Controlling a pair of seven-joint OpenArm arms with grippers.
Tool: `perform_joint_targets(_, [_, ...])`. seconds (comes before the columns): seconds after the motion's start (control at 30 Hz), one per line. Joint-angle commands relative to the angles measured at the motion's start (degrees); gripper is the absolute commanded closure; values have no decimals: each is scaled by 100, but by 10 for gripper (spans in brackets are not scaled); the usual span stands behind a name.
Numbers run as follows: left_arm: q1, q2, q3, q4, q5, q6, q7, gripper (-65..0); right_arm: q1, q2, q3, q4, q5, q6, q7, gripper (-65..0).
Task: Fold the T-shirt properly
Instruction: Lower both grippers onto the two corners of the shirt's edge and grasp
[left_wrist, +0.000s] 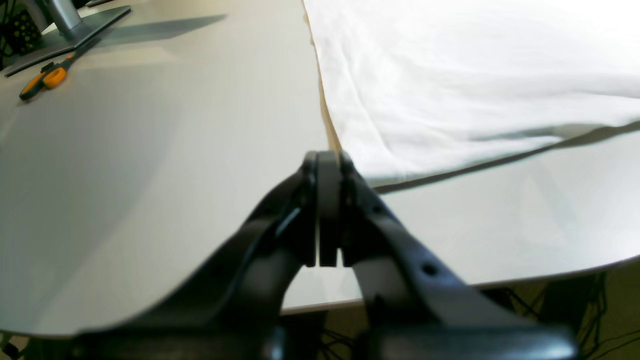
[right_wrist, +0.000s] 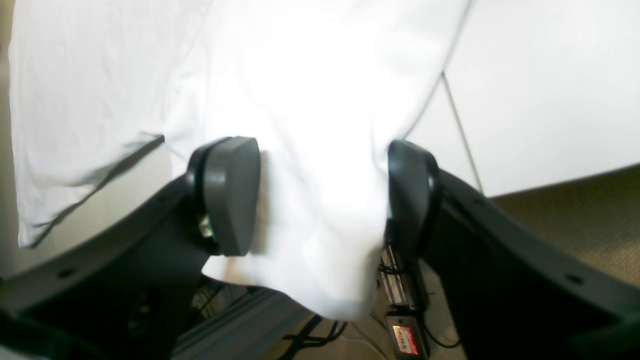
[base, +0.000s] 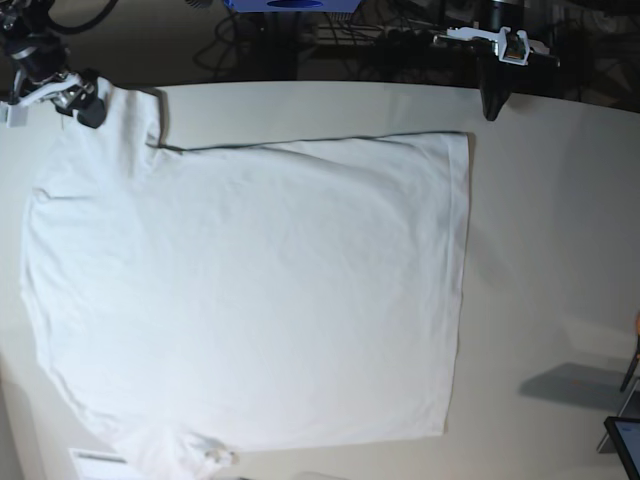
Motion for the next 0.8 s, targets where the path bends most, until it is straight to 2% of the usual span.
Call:
perform_joint_targets(0.0, [74,-45,-25,54,-33,23,-142,0,-44,1,22,79,104,52,40,-384])
perform_joint_targets(0.1, [74,-45,-8,54,-33,23,-142,0,-35,-16,14,79,86,52,40,-364])
perform_joint_targets(0.3, [74,-45,27,54,-33,23,-142,-3,-26,-16,-180,79,77,52,32,-174])
perform_joint_targets(0.43, [74,-36,54,63,-42,23,-46,-106,-17,-16,-180,79,77,52,32,-16])
perform_joint_targets(0.47, [74,-28,54,90,-42,23,104,-134,-17,-16,-180,79,77,52,32,0])
perform_joint_targets(0.57, [74,-28,54,169,-279,23,464,-190,-17,-16,-180,79,77,52,40,-7])
perform_joint_targets(0.7, [74,-54,54,362,-1263,-3,948,-225,-9,-7,-180,79,68,52,40,-7])
perform_joint_targets(0.77, [65,-133,54,441,-1773,-293,1194,-237,-9,-7,-180,79,68,52,40,-7])
